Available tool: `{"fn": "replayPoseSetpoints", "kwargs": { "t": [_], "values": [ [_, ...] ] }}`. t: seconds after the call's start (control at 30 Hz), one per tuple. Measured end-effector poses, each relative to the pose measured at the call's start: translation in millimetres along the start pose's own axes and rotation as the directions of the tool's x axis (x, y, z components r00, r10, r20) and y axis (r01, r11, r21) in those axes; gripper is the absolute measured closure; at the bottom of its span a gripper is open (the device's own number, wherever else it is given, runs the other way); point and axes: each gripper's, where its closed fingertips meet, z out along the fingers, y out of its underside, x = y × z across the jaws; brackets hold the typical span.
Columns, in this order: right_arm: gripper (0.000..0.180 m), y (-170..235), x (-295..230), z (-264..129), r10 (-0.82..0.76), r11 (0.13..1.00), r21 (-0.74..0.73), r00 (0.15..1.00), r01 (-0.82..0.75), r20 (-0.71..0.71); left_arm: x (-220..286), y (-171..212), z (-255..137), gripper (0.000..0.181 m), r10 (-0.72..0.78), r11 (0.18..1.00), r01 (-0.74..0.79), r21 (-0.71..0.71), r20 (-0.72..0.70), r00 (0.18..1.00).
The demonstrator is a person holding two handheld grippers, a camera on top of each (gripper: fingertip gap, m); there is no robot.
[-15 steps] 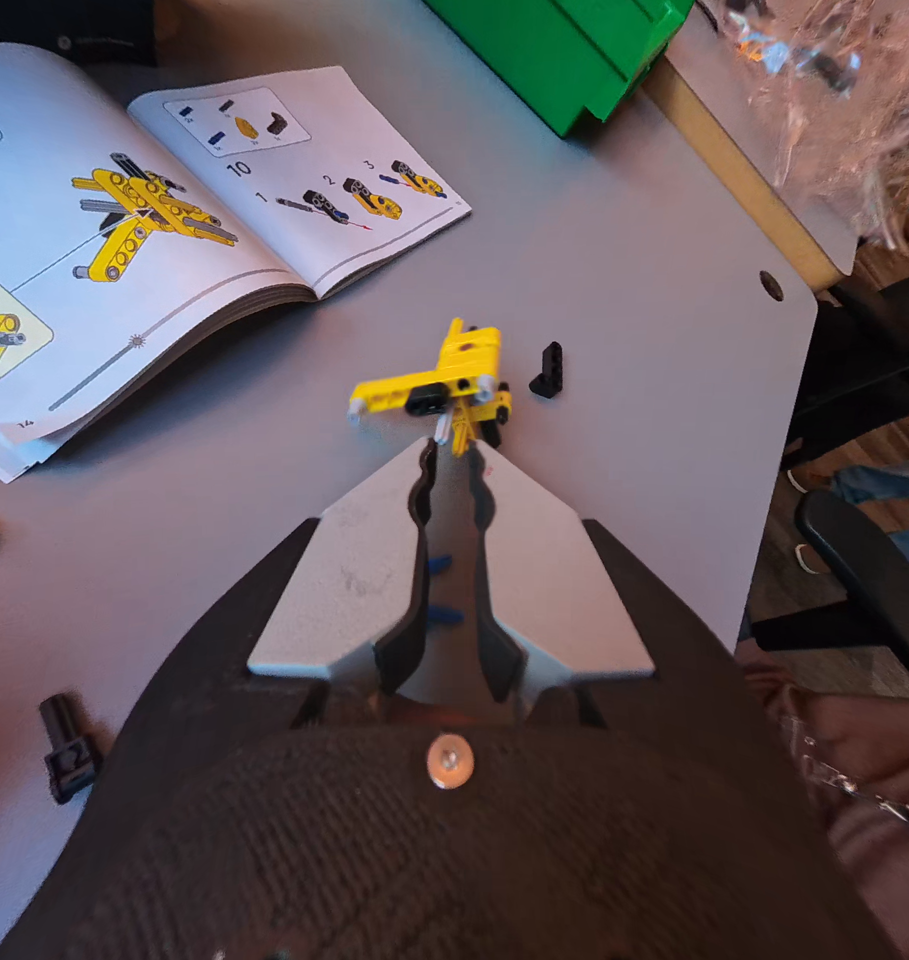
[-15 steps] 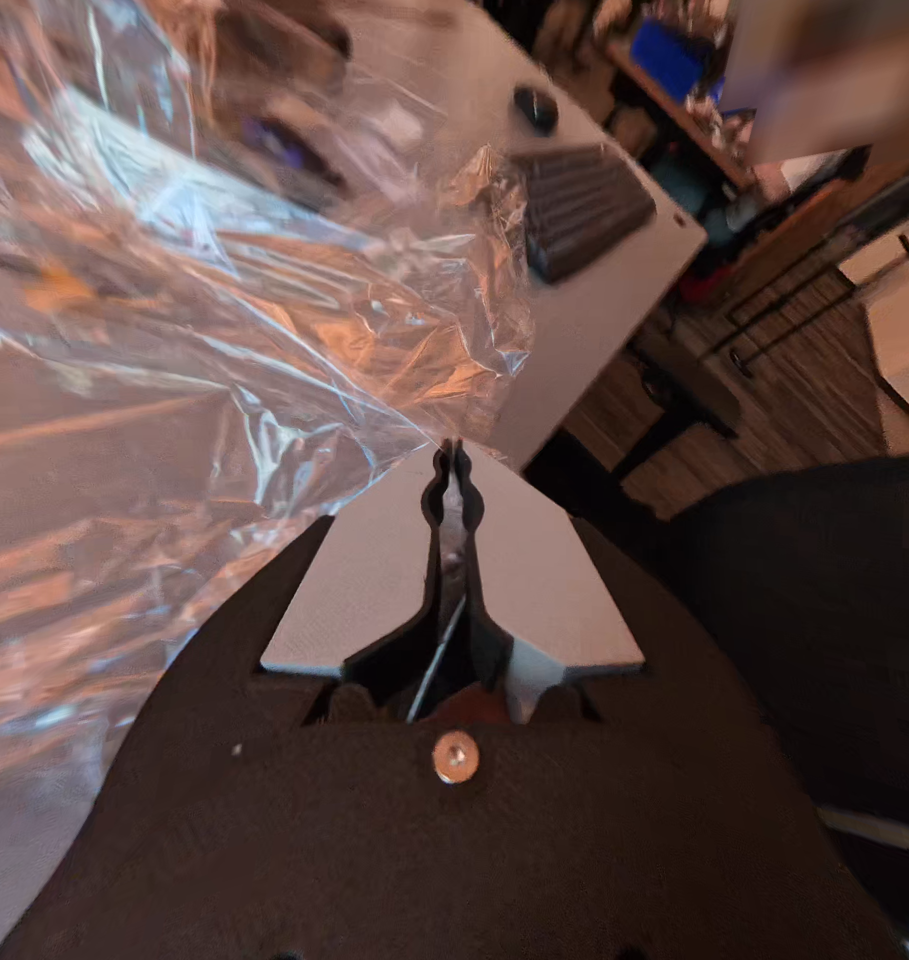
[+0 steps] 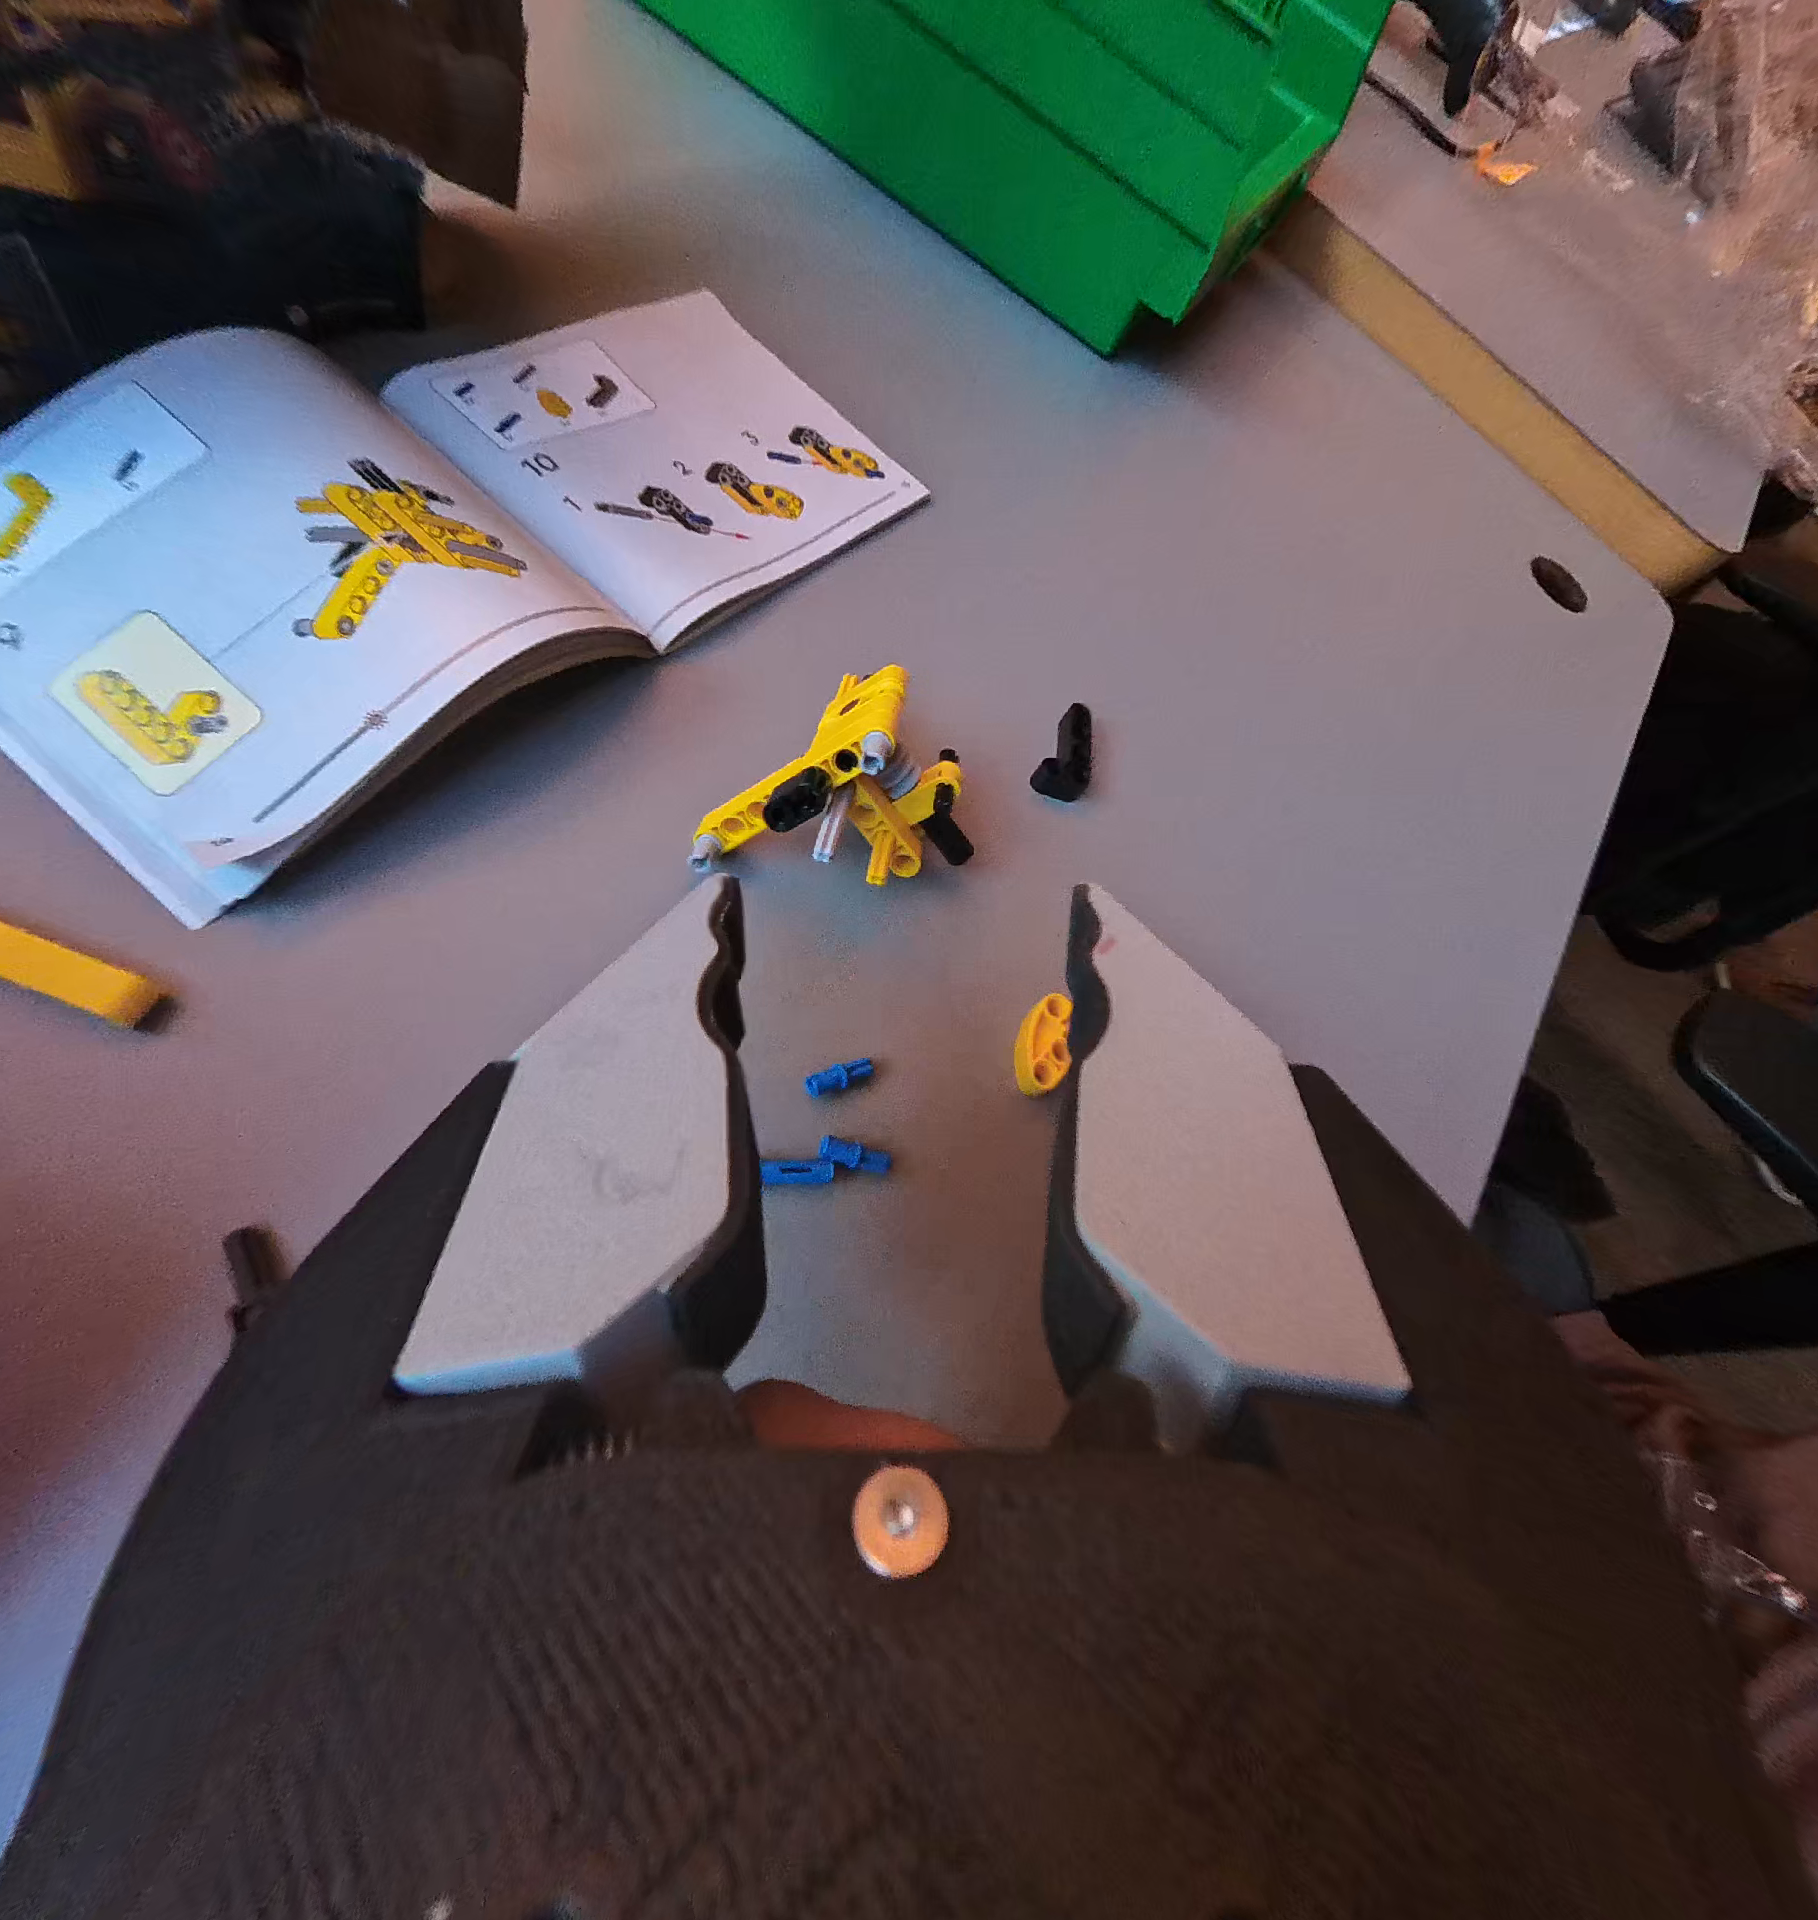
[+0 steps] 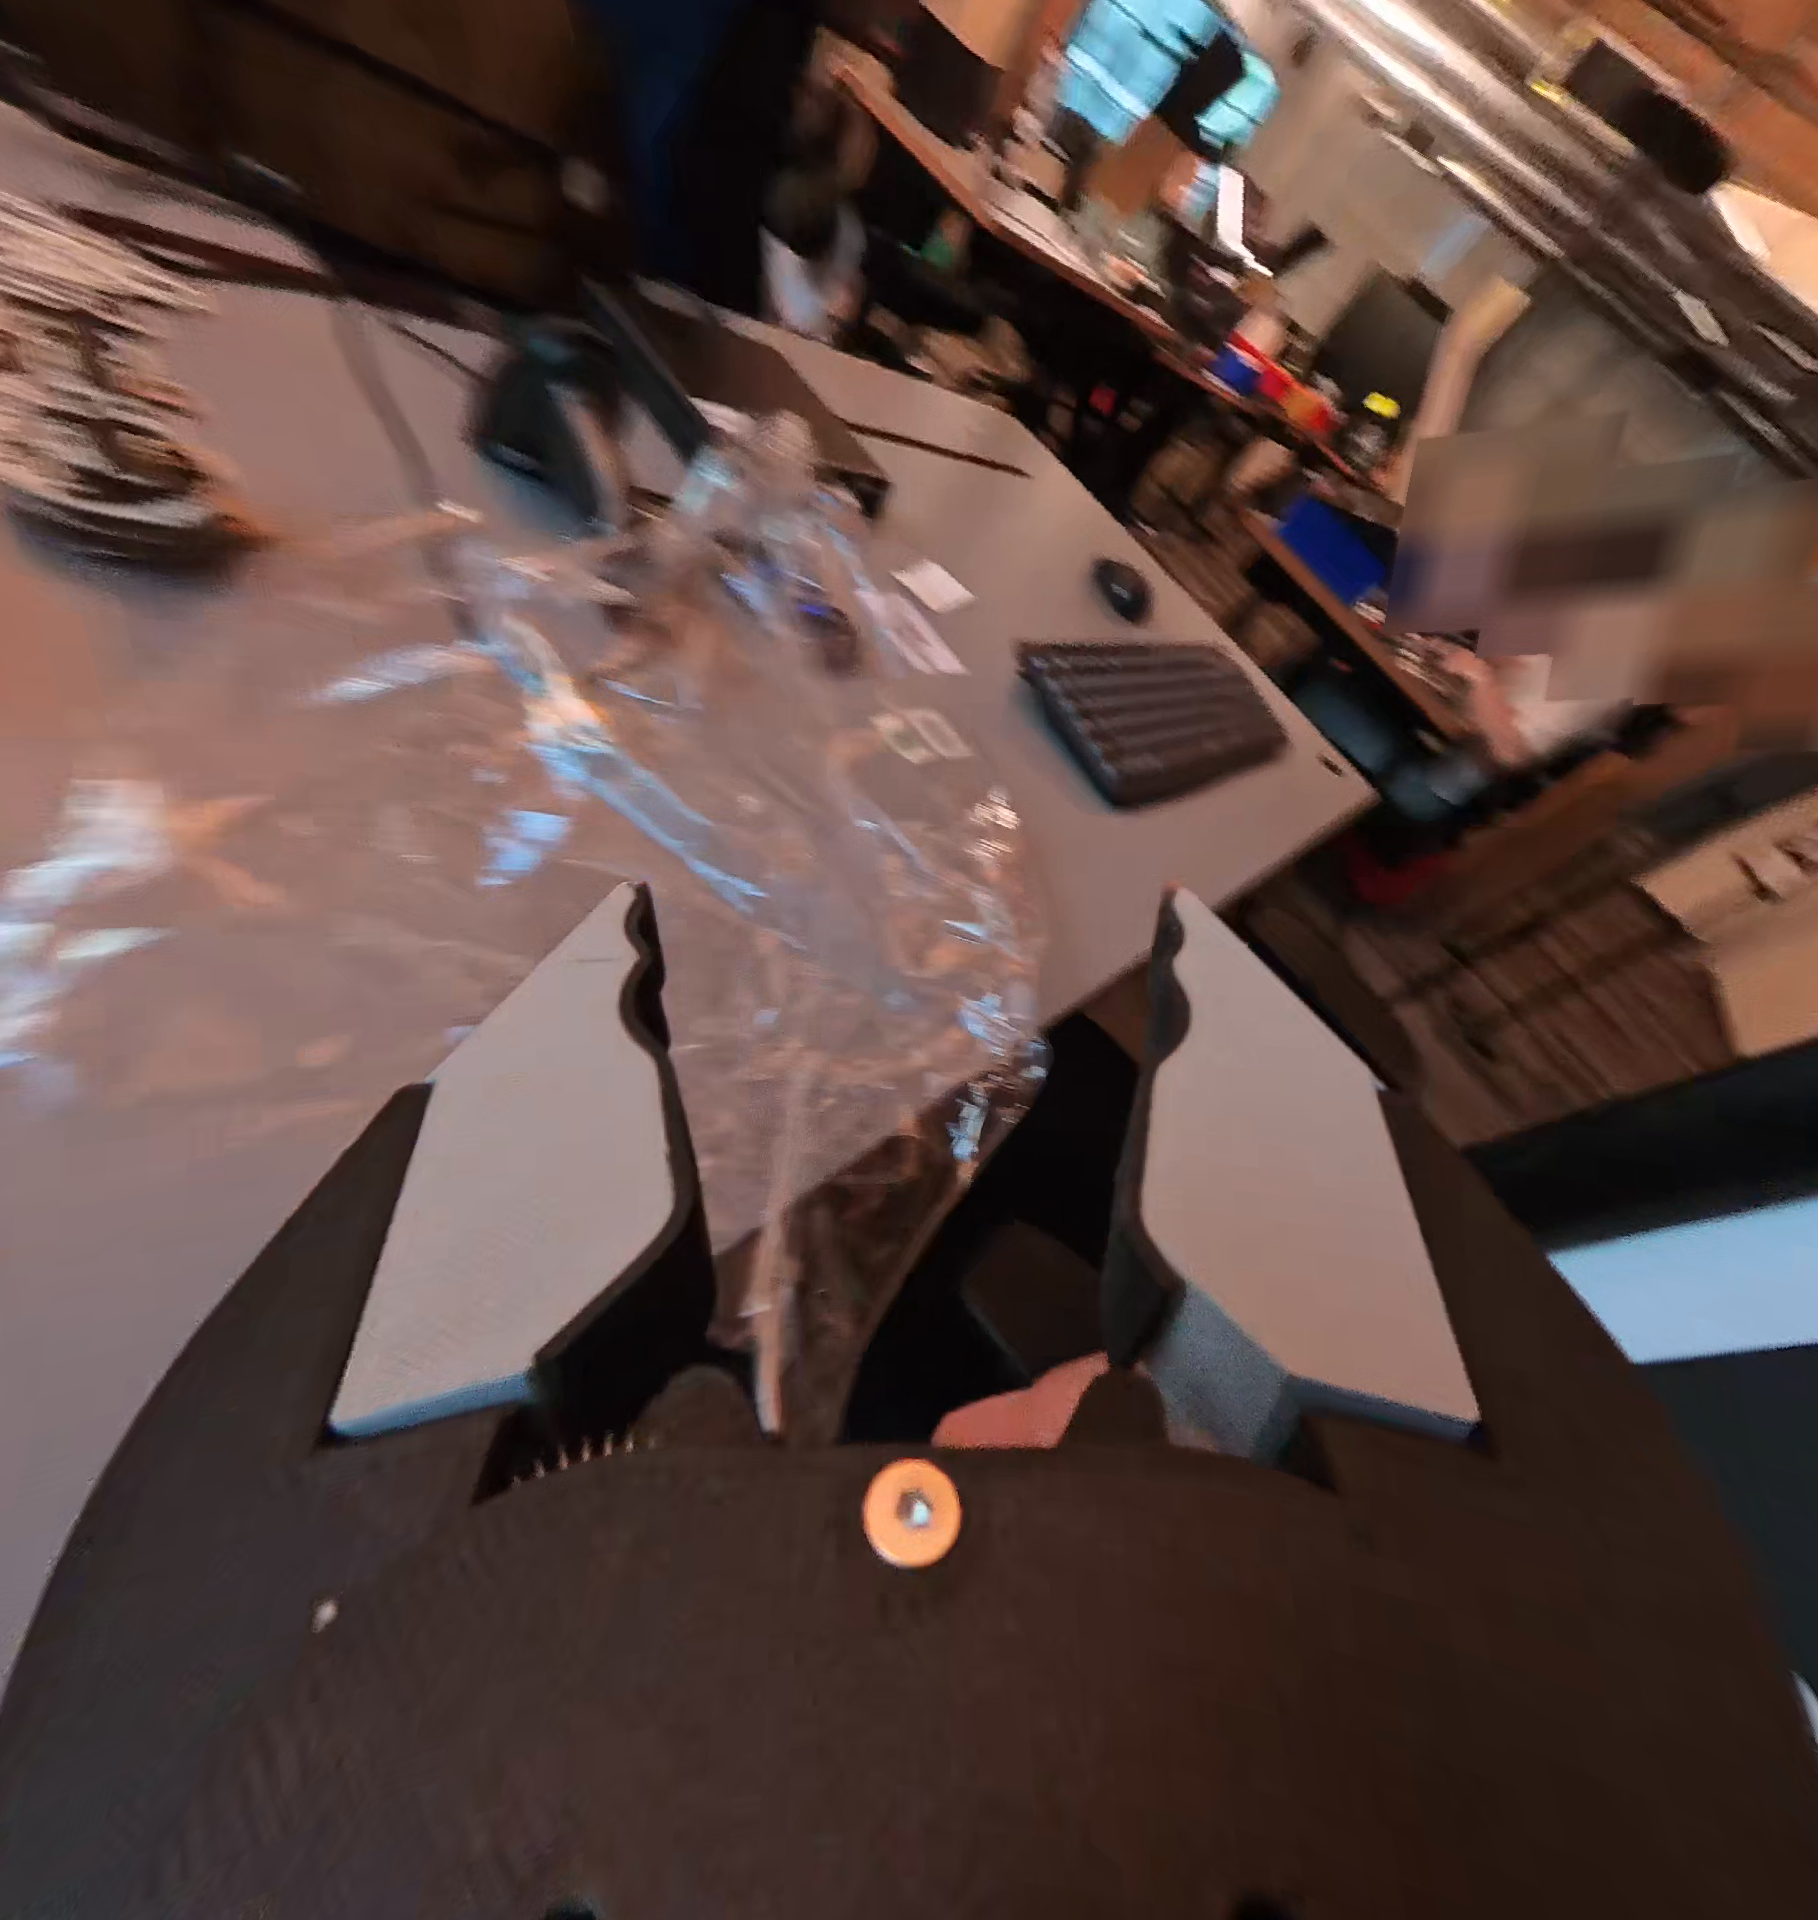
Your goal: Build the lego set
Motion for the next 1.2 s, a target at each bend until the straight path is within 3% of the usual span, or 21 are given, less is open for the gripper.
{"fn": "replayPoseSetpoints", "kwargs": {
  "t": [0.1, 0.2, 0.3, 0.47, 0.67, 0.9, 1.2],
  "values": [
    [0.086, -23.4, -48.5, -37.4, 0.024, 0.996, 0.075, 0.974, -0.042, 0.227, -0.5, -5.7, -13.8, 0.120, 0.005, 0.999, -0.006, 0.042, 0.040, 0.999],
    [0.090, -39.1, -117.9, -86.1, 0.001, 0.989, 0.129, 0.861, -0.077, 0.509, 3.9, -9.2, -27.4, 0.120, -0.005, 0.997, 0.001, 0.083, 0.052, 0.999],
    [0.090, -47.3, -174.5, -125.3, -0.067, 0.983, 0.172, 0.756, -0.061, 0.651, 9.1, -15.2, -41.6, 0.119, -0.043, 0.990, 0.038, 0.137, 0.040, 0.998],
    [0.098, -49.3, -263.1, -174.9, -0.031, 0.983, 0.113, 0.475, -0.145, 0.880, 13.1, -27.5, -64.4, 0.119, -0.111, 0.966, 0.106, 0.238, 0.005, 0.994],
    [0.097, -38.9, -335.0, -207.5, -0.008, 0.992, 0.044, 0.290, -0.118, 0.957, 24.2, -24.4, -75.6, 0.111, -0.092, 0.957, 0.097, 0.272, -0.034, 0.995],
    [0.097, -55.2, -373.4, -254.5, -0.037, 0.986, 0.059, 0.143, -0.155, 0.989, 38.6, -20.0, -101.4, 0.105, -0.044, 0.957, 0.038, 0.288, 0.015, 0.999],
    [0.097, -59.3, -407.2, -278.1, -0.106, 0.986, 0.110, 0.041, -0.128, 0.994, 30.7, 1.5, -127.0, 0.115, -0.035, 0.956, -0.011, 0.294, 0.152, 0.988]
  ]
}}
